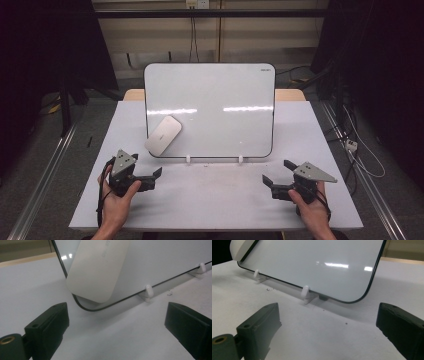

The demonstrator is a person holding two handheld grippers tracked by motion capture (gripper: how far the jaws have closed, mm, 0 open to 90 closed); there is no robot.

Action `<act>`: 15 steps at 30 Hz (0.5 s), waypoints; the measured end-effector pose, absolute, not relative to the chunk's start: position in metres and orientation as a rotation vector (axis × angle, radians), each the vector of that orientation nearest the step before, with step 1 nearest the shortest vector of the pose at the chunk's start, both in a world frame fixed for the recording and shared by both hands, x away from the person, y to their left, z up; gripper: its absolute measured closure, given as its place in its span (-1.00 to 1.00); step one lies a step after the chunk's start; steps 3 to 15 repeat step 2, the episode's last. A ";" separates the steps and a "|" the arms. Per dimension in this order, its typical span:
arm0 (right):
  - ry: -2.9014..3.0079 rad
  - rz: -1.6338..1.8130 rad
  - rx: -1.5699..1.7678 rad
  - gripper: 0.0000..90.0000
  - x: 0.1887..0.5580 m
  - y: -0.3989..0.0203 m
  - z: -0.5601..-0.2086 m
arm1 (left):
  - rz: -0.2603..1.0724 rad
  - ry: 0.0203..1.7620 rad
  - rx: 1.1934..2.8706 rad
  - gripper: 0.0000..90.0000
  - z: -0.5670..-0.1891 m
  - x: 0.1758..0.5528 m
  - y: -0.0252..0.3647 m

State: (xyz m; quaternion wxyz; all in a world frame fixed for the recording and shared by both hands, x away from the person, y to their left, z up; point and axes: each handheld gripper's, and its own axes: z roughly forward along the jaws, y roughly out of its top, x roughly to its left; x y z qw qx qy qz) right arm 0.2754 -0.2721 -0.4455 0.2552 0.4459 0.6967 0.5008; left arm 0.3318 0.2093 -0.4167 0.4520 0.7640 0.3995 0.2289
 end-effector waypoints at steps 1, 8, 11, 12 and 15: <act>1.891 1.359 1.212 -0.89 0.275 -0.272 -0.445 | 0.560 0.991 1.879 -0.88 -0.417 0.331 0.209; 1.892 1.362 1.211 -0.89 0.275 -0.273 -0.445 | 0.566 0.991 1.881 -0.88 -0.417 0.330 0.210; 1.892 1.362 1.211 -0.89 0.275 -0.273 -0.445 | 0.566 0.991 1.881 -0.88 -0.417 0.330 0.210; 1.892 1.362 1.211 -0.89 0.275 -0.273 -0.445 | 0.566 0.991 1.881 -0.88 -0.417 0.330 0.210; 1.892 1.362 1.211 -0.89 0.275 -0.273 -0.445 | 0.566 0.991 1.881 -0.88 -0.417 0.330 0.210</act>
